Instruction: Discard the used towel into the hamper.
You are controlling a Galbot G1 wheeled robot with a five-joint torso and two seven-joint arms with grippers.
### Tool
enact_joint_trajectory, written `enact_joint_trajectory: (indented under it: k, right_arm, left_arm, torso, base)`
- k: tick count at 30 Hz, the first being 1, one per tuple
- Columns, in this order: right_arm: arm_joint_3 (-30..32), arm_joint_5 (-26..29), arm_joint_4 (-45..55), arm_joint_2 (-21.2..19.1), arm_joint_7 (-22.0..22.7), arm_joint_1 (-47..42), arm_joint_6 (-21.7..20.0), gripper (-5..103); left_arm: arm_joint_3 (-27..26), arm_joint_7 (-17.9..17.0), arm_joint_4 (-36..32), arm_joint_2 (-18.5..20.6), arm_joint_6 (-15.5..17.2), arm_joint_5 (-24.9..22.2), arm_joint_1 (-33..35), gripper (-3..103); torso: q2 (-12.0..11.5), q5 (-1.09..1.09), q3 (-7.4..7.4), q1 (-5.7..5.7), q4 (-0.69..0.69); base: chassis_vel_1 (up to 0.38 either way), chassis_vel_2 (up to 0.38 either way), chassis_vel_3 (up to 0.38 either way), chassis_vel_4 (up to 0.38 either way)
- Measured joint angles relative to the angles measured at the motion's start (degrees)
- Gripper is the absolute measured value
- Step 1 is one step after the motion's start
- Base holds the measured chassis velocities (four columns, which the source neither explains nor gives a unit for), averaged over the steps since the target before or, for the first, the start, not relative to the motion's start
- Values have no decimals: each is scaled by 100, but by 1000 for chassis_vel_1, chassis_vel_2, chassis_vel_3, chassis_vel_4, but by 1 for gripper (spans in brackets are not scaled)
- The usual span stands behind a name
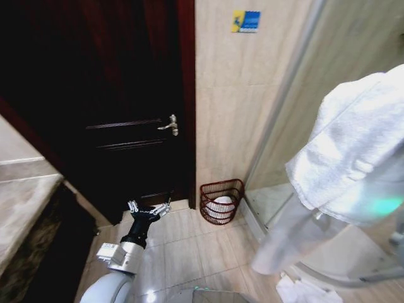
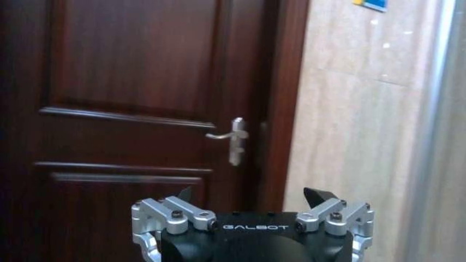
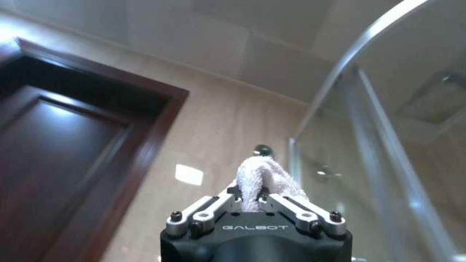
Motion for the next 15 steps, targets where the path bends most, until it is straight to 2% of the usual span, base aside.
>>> enact_joint_trajectory:
  k: [8,15]
  right_arm:
    - [161,169,1,-174,-1,130,-36,7]
    - [340,312,0,-270,35,88,-27,7]
  left_arm:
    - [0,0,0,-1,0,0,0,100]
    - [-1,0,0,-1,0,0,0,100]
  torso:
    - [-1,-1,0,0,2]
    - [-1,-2,0,0,1]
  base:
    - [123,120,121,137]
    - [74,69,57,46]
